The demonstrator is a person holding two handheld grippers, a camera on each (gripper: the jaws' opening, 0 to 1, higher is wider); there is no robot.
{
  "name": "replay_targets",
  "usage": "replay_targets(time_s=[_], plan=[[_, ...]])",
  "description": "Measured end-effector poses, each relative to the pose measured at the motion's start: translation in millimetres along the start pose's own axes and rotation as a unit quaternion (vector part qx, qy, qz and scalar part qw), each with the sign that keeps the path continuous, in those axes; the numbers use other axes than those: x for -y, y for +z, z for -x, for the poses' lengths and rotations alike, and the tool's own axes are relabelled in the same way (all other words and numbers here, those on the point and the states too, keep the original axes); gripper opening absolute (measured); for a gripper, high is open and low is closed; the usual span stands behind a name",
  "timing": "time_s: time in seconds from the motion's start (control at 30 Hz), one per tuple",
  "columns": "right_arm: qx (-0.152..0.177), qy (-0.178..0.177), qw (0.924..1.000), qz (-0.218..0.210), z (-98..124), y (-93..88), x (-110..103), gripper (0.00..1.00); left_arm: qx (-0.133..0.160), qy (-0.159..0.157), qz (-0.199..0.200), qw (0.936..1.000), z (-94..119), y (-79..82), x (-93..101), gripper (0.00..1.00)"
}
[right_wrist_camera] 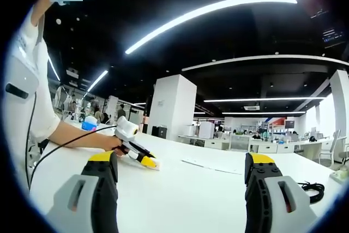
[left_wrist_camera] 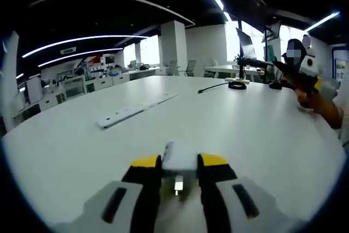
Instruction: Plug the desk Type‑C cable into the charger adapter.
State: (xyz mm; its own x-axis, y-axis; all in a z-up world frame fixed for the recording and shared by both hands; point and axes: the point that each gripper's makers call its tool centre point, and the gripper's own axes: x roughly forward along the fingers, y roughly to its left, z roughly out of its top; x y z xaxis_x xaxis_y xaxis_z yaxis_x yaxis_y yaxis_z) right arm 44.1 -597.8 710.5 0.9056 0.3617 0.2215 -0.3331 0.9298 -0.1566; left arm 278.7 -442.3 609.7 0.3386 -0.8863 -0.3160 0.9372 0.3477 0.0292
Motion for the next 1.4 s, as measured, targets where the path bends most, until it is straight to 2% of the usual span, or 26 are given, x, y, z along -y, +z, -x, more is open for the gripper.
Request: replay_targets(time_s=[0.53, 0.97, 1.4], plan=[[0.008, 0.001, 1.0000, 0.004, 1.1, 5.7, -3.2, 0.98, -0.022, -0.013, -0.017, 0.9995, 11.0, -3.6, 21.3, 0.26], [0.006, 0.007, 1.0000, 0.003, 0.2, 4.4, -5.9, 0.98, -0.027, -0.026, -0.020, 0.9991, 23.4, -8.0, 41.4, 0.26], [0.005, 0.007, 1.0000, 0.005, 0.1, 3.7, -5.4, 0.98, -0.023, -0.029, -0.019, 0.9991, 30.1, -10.0, 51.1, 0.26]])
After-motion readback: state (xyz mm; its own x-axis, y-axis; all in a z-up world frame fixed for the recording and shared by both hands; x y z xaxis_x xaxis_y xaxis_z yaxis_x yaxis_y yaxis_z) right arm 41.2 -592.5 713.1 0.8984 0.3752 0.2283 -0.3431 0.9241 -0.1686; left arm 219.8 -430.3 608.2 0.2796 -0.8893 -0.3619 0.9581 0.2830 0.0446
